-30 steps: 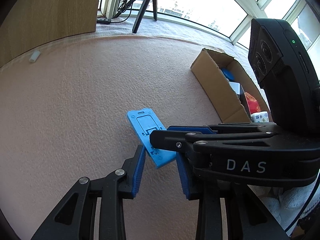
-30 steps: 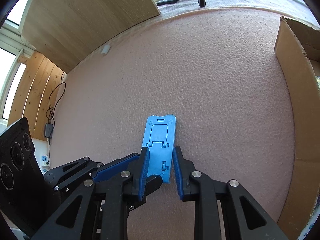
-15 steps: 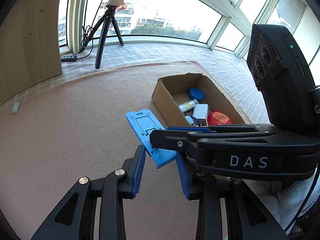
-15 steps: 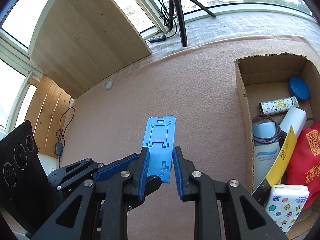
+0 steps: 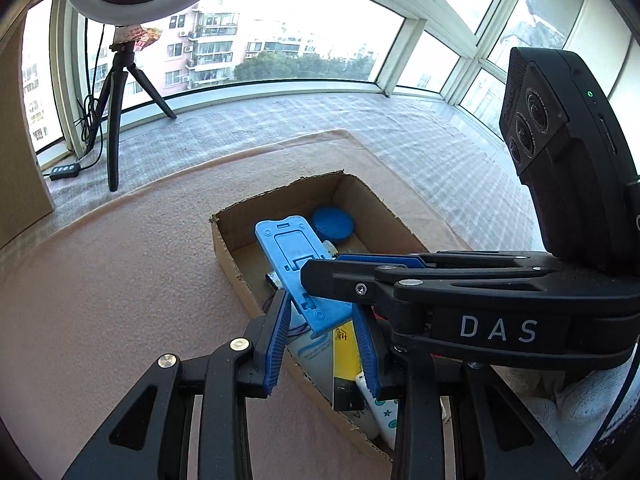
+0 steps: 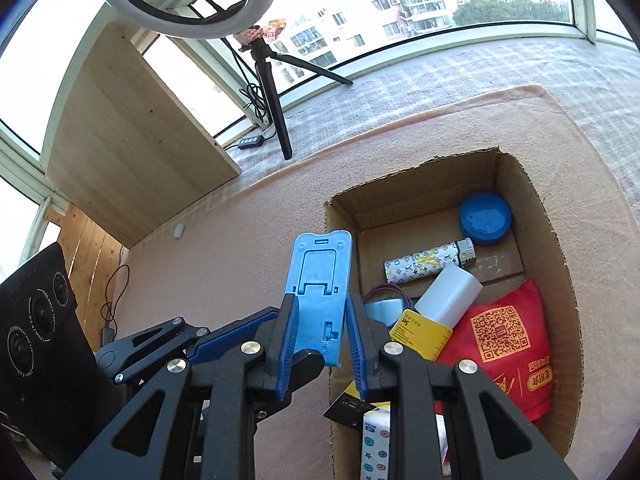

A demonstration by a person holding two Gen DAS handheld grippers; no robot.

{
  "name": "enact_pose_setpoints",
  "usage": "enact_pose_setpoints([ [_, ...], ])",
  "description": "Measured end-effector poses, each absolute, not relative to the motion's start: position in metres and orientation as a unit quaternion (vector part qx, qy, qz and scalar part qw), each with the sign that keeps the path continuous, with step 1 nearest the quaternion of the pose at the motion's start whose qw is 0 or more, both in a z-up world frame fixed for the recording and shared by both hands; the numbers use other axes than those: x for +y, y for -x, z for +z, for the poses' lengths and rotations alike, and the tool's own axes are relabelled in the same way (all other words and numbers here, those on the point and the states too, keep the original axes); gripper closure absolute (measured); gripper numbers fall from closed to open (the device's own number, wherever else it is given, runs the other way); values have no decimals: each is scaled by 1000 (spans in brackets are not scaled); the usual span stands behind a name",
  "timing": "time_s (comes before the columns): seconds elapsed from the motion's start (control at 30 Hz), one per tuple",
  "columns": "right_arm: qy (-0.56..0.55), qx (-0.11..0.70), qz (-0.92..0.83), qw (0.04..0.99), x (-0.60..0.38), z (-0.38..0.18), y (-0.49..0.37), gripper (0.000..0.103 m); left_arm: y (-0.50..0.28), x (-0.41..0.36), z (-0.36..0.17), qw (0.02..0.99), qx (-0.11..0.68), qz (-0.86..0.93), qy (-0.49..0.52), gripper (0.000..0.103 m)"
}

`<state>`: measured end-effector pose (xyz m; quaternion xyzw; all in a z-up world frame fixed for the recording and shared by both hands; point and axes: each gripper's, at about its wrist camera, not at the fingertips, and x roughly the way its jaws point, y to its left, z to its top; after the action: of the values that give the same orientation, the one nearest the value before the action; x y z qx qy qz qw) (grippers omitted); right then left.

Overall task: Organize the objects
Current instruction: 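Carry the phone stand over the box and open the right gripper, then move the left gripper to the small white cylinder by the wooden board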

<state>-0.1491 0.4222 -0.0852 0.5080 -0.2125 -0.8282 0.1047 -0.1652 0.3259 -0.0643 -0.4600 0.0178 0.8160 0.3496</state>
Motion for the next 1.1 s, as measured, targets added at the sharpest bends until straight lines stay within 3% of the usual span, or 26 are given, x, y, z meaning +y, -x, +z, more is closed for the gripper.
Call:
enact_pose_setpoints([
  [0.33, -507, -209, -831, 91, 463, -91, 171, 79, 186, 360, -74, 334, 41, 821, 461, 65],
  [0.5, -504, -202, -837, 74, 476, -94, 171, 60, 189, 349, -80, 314, 41, 822, 474, 61],
  [1.1, -499, -199, -842, 51, 442, -92, 135, 59, 148, 266, -57, 288, 24, 836, 467, 30],
])
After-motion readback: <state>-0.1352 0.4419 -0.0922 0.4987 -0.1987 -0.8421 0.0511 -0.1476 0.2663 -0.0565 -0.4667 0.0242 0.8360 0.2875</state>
